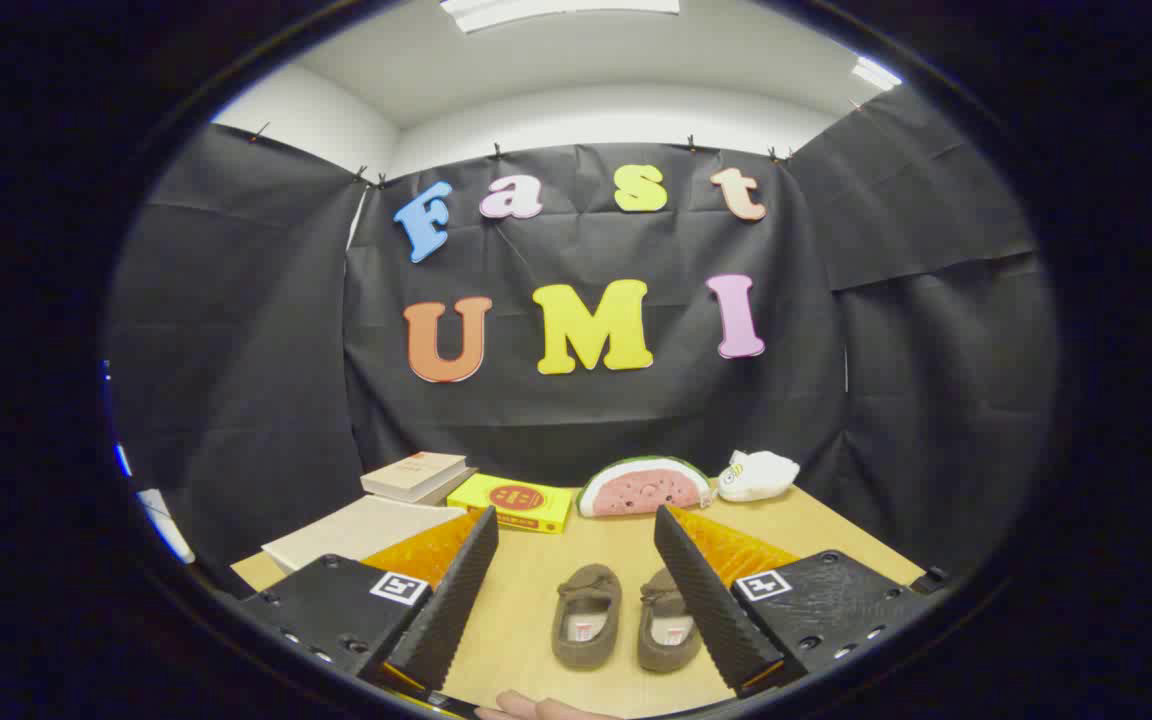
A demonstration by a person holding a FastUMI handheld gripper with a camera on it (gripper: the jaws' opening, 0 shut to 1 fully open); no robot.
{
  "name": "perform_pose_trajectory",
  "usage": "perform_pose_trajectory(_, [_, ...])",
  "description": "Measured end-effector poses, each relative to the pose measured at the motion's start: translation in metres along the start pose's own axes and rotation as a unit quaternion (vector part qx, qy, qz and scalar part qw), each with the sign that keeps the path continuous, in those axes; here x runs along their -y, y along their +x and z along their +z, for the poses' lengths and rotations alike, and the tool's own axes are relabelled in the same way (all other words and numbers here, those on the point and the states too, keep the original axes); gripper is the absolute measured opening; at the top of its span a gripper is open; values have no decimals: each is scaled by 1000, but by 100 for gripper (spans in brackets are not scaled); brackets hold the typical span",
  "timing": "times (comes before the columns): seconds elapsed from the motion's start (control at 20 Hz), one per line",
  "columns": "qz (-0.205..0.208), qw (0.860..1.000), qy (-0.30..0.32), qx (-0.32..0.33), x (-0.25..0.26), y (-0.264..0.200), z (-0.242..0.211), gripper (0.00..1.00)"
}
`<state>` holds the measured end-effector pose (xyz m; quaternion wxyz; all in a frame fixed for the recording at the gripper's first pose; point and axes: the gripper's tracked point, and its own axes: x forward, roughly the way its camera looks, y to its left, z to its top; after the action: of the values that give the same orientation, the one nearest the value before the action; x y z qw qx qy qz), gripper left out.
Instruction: Open the storage box then place both shoes into the box .Put the left shoe in first, then the right shoe, with the right side of both shoes facing outward in a uniform manner.
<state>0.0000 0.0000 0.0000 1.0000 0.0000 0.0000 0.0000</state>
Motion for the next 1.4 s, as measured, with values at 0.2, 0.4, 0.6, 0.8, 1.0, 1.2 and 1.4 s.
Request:
perform_pose_trajectory(0.2, [0,1000,-3,-11,0,4,-10,95])
perform_pose_trajectory(0.4, [7,1000,-2,-27,-4,7,-20,95])
perform_pose_trajectory(0.6, [14,999,-17,-28,-13,10,-22,95])
perform_pose_trajectory(0.8, [29,999,-14,-30,-23,18,-27,95])
perform_pose_trajectory(1.0, [77,996,17,-50,-47,36,-33,95])
perform_pose_trajectory(1.2, [156,982,43,-102,-91,61,-51,95])
perform_pose_trajectory(1.4, [226,959,75,-152,-129,86,-69,95])
